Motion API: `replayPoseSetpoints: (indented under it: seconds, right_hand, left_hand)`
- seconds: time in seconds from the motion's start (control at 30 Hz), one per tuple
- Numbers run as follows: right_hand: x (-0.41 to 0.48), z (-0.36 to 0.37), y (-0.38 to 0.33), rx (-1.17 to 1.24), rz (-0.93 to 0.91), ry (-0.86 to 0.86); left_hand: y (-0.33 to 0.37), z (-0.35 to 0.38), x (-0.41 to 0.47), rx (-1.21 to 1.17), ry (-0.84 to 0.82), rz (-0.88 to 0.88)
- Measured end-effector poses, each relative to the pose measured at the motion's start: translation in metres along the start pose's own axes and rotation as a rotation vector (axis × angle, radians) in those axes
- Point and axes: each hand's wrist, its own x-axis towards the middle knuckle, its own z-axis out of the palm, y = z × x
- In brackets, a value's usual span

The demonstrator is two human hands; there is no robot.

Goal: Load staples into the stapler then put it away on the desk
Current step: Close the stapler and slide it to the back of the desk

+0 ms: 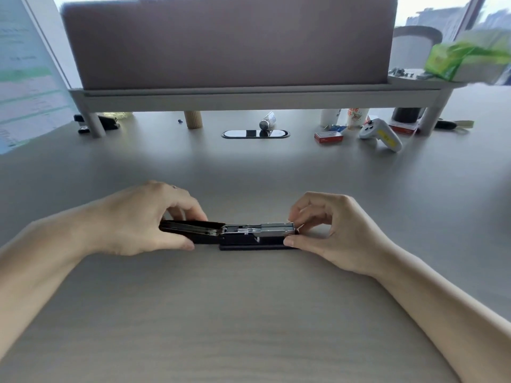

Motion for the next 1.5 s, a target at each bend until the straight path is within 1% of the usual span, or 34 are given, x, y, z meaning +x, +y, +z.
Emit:
replayPoseSetpoints:
  seconds: [0.1, 0.17, 0.27, 0.33, 0.4, 0.5, 0.63, 0.73, 0.8, 0.87, 0.93, 1.0, 1.13, 1.5]
  right_hand:
    - [-0.001, 0.001, -0.003, 0.009, 0.009, -0.004]
    - [-0.001, 0.001, -0.003, 0.019, 0.020, 0.003]
    - [-0.001, 0.002, -0.004, 0.021, 0.026, 0.006]
    - [-0.001, 0.002, -0.005, 0.022, 0.031, 0.005]
    - [-0.001, 0.002, -0.007, 0.032, 0.035, 0.011]
    - [-0.001, 0.002, -0.006, 0.021, 0.026, 0.011]
    - [0.000, 0.002, -0.002, 0.027, 0.017, 0.003]
    - [0.001, 0.002, 0.000, 0.014, 0.015, 0.005]
    - [0.002, 0.002, 0.000, 0.020, 0.016, 0.001]
    - [0.002, 0.001, 0.000, 0.032, 0.020, -0.004]
    - [0.001, 0.001, -0.001, 0.038, 0.020, -0.005]
    - [0.001, 0.002, -0.001, 0.036, 0.013, -0.003]
    - [0.001, 0.000, -0.001, 0.020, -0.002, -0.017]
    - [0.003, 0.000, 0.007, -0.014, -0.025, -0.035]
  left_hand:
    - [0.005, -0.012, 0.001, 0.079, -0.007, 0.008]
    - [0.012, -0.026, 0.004, 0.097, 0.046, 0.010]
    - [0.027, -0.040, 0.010, -0.006, 0.156, 0.050]
    - [0.043, -0.035, 0.019, -0.120, 0.180, 0.115]
    - [0.059, -0.020, 0.030, -0.158, 0.175, 0.160]
    - [0.072, 0.005, 0.042, -0.133, 0.137, 0.164]
    - [0.072, 0.025, 0.049, -0.085, 0.104, 0.162]
    - [0.071, 0.031, 0.051, -0.099, 0.094, 0.174]
    - [0.073, 0.034, 0.053, -0.177, 0.101, 0.152]
    - [0.077, 0.040, 0.061, -0.289, 0.099, 0.058]
    - [0.085, 0.050, 0.068, -0.258, 0.085, -0.052]
    - [0.094, 0.058, 0.072, -0.176, 0.098, -0.091]
    - [0.096, 0.067, 0.076, -0.101, 0.152, -0.092]
    - [0.090, 0.076, 0.081, -0.097, 0.221, -0.042]
